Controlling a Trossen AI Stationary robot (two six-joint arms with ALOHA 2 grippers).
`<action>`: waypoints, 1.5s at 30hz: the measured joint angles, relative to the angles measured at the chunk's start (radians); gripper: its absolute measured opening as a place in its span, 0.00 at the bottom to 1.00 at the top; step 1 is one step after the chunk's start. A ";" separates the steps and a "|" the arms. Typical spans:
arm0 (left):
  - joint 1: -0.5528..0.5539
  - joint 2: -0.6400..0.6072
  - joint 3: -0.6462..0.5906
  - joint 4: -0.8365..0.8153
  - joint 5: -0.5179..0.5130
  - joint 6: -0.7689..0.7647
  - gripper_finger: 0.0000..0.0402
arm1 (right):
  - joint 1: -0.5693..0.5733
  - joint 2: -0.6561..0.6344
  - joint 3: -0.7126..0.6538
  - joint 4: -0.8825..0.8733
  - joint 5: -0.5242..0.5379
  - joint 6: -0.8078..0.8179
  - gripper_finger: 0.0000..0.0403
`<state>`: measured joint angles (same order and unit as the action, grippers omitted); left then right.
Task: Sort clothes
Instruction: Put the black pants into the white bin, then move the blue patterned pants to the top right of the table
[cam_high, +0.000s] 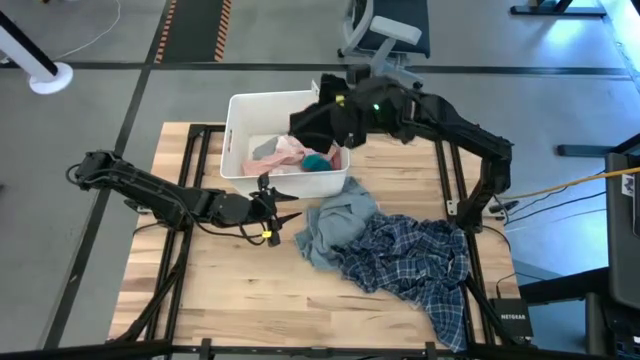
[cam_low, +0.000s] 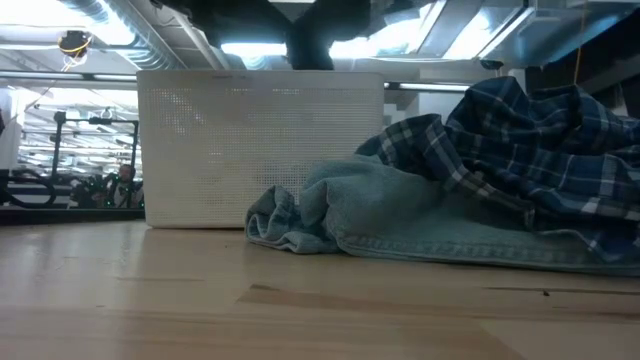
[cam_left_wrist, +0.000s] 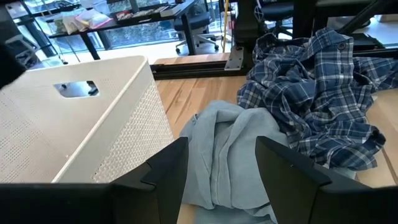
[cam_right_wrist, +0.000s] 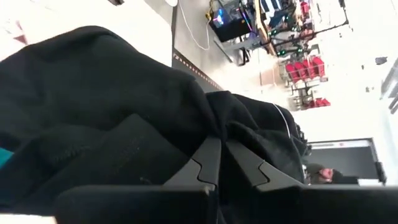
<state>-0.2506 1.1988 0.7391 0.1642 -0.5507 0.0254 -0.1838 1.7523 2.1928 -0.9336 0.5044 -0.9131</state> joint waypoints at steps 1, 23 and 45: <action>0.000 0.000 0.000 0.000 0.000 0.000 0.45 | -0.019 0.000 -0.015 0.011 -0.010 0.000 0.05; 0.000 0.000 0.000 0.000 0.000 0.008 0.45 | -0.137 0.003 -0.302 0.170 -0.183 0.119 0.38; 0.000 0.000 0.000 -0.009 0.000 0.029 0.45 | 0.351 0.000 -0.030 -0.538 -0.136 0.338 0.63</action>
<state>-0.2508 1.1984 0.7391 0.1554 -0.5506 0.0546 0.1672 1.7523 2.1632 -1.4712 0.3685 -0.5747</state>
